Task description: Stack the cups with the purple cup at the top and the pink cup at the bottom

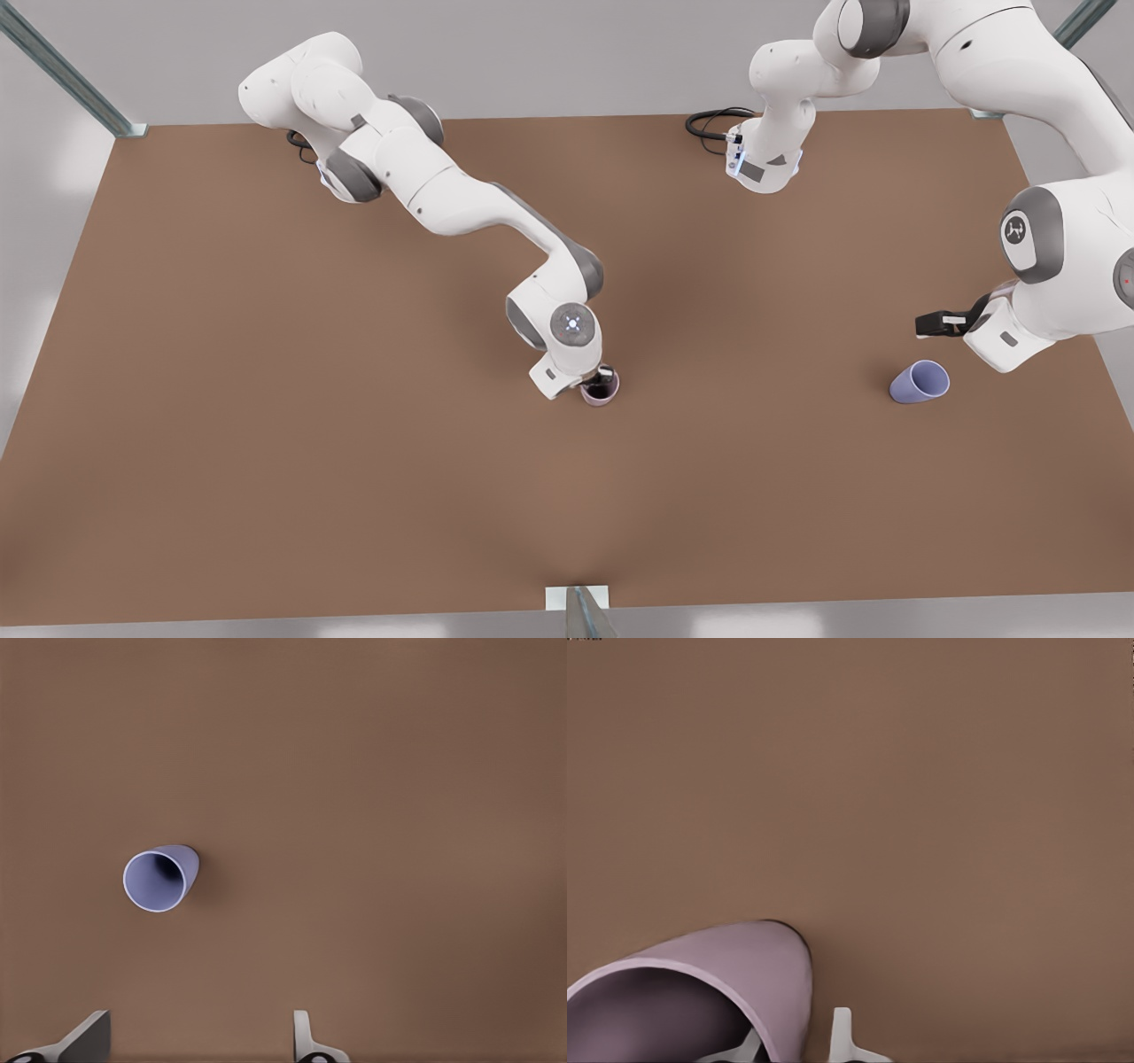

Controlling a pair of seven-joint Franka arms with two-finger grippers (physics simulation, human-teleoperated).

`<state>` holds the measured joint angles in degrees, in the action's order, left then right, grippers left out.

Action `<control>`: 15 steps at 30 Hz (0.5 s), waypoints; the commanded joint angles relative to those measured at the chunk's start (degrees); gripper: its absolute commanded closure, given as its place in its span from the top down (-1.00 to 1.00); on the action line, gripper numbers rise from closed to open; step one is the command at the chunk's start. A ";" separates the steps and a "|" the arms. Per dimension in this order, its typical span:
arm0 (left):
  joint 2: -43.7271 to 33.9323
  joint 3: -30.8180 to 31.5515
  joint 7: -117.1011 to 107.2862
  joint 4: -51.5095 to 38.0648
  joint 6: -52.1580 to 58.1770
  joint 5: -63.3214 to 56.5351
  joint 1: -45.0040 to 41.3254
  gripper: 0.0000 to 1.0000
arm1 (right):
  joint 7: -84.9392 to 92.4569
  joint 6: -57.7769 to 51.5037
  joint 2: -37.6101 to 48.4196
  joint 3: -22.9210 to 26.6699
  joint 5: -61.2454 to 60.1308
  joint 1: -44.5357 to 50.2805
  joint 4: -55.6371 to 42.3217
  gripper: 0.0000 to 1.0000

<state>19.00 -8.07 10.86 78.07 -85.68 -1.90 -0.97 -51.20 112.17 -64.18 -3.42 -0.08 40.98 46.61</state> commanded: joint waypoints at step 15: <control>10.26 -0.89 26.14 5.07 -19.08 4.36 13.18 1.00 | 16.20 -0.37 47.21 -1.24 -1.07 -24.18 42.24 1.00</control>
<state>28.49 -9.01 18.84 83.07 -96.95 1.55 11.79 -53.54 112.16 -20.62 -4.70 -1.09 19.19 85.47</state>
